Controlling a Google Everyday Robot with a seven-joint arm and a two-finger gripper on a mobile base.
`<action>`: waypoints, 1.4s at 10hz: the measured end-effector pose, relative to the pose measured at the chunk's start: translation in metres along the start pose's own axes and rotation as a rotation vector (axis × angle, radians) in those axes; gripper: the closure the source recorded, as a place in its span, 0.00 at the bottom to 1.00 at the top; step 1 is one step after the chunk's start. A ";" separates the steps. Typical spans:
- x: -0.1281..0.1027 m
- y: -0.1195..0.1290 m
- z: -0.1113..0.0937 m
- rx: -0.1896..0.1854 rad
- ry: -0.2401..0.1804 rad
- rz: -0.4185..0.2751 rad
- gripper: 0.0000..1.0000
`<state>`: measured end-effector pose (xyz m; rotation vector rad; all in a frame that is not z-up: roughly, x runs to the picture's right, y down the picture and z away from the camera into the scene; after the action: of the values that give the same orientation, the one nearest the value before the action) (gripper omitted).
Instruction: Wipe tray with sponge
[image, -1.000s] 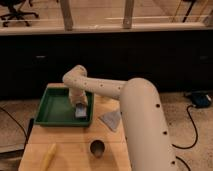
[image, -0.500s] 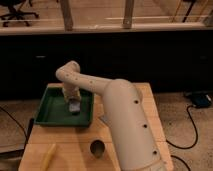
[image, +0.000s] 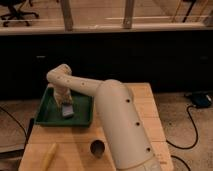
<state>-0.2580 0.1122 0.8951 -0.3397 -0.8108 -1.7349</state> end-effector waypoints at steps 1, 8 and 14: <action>-0.010 -0.002 -0.003 0.001 0.001 -0.004 1.00; -0.033 0.060 -0.023 -0.032 0.038 0.126 1.00; 0.021 0.075 -0.019 -0.030 0.052 0.143 1.00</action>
<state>-0.1916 0.0746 0.9202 -0.3625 -0.7062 -1.6168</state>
